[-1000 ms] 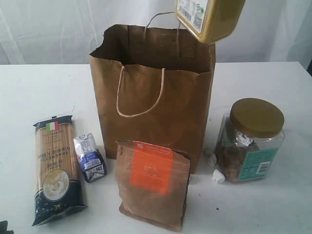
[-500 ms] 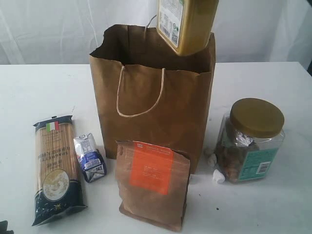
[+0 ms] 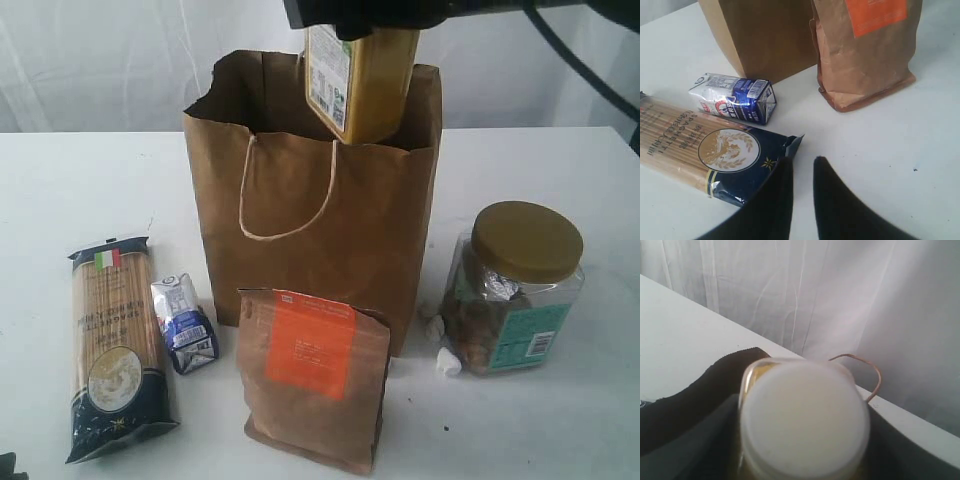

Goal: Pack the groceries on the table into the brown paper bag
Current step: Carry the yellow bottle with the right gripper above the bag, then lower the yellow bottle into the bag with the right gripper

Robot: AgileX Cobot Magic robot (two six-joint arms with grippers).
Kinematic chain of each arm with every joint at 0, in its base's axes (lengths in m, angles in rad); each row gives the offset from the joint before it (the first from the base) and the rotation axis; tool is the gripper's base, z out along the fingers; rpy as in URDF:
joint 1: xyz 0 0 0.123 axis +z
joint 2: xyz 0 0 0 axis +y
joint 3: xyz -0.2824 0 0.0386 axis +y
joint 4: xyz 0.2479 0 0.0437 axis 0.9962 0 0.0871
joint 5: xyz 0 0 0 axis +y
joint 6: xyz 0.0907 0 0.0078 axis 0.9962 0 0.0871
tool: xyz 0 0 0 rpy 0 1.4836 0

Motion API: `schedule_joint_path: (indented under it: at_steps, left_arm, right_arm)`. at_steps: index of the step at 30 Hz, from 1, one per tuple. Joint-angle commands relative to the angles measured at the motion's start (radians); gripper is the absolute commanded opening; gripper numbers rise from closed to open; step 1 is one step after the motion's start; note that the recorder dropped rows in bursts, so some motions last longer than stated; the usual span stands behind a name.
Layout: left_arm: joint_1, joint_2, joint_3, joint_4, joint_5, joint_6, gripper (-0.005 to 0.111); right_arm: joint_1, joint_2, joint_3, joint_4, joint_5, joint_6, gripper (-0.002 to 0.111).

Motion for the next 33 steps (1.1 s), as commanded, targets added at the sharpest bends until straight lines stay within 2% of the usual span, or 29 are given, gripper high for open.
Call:
schedule_joint_path:
  at_steps: [1,11,33]
  left_arm:
    - [-0.006,-0.005,0.003,-0.003,0.005,0.001,0.021]
    - [-0.006,-0.005,0.003,-0.003,0.005,0.001,0.021]
    - [-0.006,-0.005,0.003,-0.003,0.005,0.001,0.021]
  right_arm:
    - [-0.011,-0.006,-0.011,-0.016,-0.045,0.005,0.0]
    - [-0.024,0.043,-0.011,-0.019,0.042,0.003,0.0]
    - [-0.031,0.088,0.03,0.013,0.084,0.003,0.0]
